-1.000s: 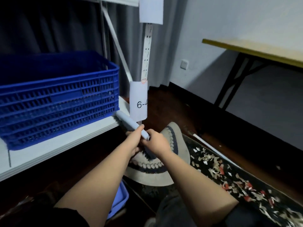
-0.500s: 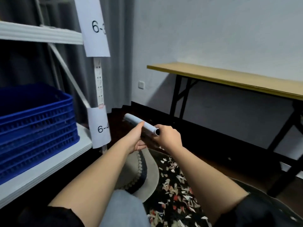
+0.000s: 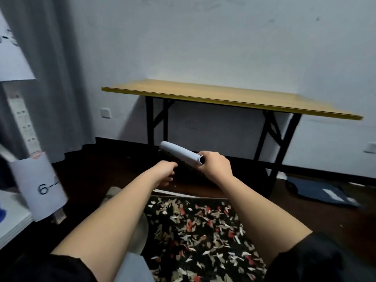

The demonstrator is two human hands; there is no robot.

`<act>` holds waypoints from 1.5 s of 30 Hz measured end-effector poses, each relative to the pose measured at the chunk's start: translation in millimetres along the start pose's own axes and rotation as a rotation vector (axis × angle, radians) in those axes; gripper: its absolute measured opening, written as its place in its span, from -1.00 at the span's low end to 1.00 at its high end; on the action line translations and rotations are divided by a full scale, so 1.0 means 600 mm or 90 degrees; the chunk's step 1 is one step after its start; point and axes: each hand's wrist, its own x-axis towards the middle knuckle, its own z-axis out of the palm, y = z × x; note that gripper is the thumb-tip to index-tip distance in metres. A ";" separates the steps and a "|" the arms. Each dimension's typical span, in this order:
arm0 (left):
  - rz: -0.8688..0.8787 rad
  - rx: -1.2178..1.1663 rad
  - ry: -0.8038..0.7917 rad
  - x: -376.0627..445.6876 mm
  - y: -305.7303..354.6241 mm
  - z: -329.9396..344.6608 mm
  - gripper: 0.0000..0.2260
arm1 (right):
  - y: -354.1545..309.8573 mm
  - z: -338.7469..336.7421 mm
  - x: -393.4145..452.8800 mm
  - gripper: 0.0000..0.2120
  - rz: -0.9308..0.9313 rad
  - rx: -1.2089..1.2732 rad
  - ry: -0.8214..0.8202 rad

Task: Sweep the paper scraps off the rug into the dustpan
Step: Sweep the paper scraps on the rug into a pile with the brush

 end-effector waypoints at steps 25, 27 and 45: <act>0.087 0.627 -0.286 0.314 -0.077 0.426 -0.42 | 0.503 0.147 0.060 -0.71 0.295 -0.042 -0.115; 0.076 0.664 -0.299 0.344 -0.095 0.447 -0.40 | 0.536 0.184 0.070 -0.70 0.317 -0.028 -0.125; 0.134 0.809 -0.373 0.575 -0.348 0.617 -0.39 | 0.838 0.473 0.112 -0.64 0.519 -0.002 -0.087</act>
